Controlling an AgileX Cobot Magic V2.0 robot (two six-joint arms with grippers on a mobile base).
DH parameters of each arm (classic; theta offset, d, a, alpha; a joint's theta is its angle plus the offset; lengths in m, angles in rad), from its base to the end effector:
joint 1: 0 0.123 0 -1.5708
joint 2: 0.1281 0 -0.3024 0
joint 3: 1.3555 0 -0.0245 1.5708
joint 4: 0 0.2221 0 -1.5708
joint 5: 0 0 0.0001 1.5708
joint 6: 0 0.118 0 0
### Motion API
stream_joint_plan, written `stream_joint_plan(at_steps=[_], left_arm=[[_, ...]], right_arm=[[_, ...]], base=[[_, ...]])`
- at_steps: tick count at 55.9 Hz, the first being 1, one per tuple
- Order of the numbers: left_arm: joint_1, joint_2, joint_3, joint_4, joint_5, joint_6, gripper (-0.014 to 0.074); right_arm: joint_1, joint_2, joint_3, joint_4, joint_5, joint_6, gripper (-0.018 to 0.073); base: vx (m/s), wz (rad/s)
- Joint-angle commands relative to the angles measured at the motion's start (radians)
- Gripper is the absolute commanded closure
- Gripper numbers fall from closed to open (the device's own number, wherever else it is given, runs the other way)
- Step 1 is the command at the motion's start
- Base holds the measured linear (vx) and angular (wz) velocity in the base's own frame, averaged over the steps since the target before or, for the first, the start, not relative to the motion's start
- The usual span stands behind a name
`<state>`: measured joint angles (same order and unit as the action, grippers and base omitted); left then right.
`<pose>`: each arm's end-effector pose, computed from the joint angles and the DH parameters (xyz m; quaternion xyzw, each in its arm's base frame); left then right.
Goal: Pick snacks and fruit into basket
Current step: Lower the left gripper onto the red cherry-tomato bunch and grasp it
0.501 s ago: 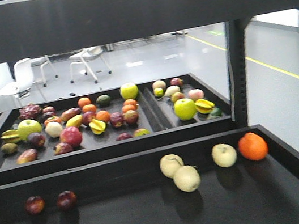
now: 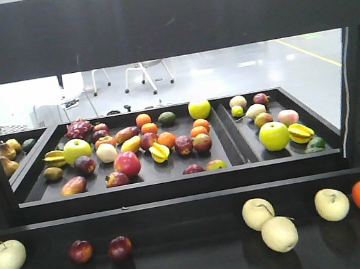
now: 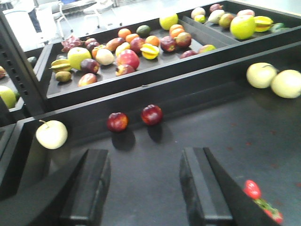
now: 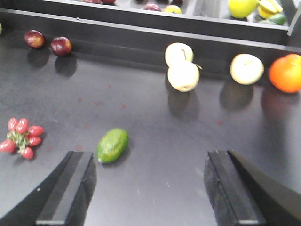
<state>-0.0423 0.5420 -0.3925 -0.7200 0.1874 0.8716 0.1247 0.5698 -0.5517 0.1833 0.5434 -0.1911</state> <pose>0.1001 -0.0188 0.2976 0.1169 0.7660 -0.0105 0.6320 0.0909 0.0226 0.3041 -0.0920 0.8459 0.0639 0.5214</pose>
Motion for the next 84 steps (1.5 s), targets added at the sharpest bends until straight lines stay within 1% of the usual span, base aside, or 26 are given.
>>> stream_joint_plan(at_steps=[1, 47, 53, 68, 84], left_arm=[[-0.001, 0.002, -0.032, -0.011, -0.059, -0.008, 0.016], [-0.001, 0.002, -0.032, -0.011, -0.059, -0.008, 0.016], [-0.001, 0.002, -0.032, -0.011, -0.059, -0.008, 0.016], [-0.001, 0.002, -0.032, -0.012, -0.059, -0.009, 0.016], [-0.001, 0.002, -0.032, -0.013, -0.065, -0.009, 0.016]], right_arm=[[-0.006, 0.004, -0.029, 0.004, -0.079, -0.007, 0.003], [-0.006, 0.004, -0.029, 0.004, -0.079, -0.008, 0.003], [-0.006, 0.004, -0.029, -0.016, -0.088, -0.023, 0.003], [-0.006, 0.004, -0.029, -0.016, -0.087, -0.023, 0.003], [-0.006, 0.004, -0.029, 0.018, -0.087, -0.023, 0.003]], base=[[0.11, 0.1], [0.06, 0.03], [0.0, 0.0], [0.0, 0.0], [0.0, 0.0]])
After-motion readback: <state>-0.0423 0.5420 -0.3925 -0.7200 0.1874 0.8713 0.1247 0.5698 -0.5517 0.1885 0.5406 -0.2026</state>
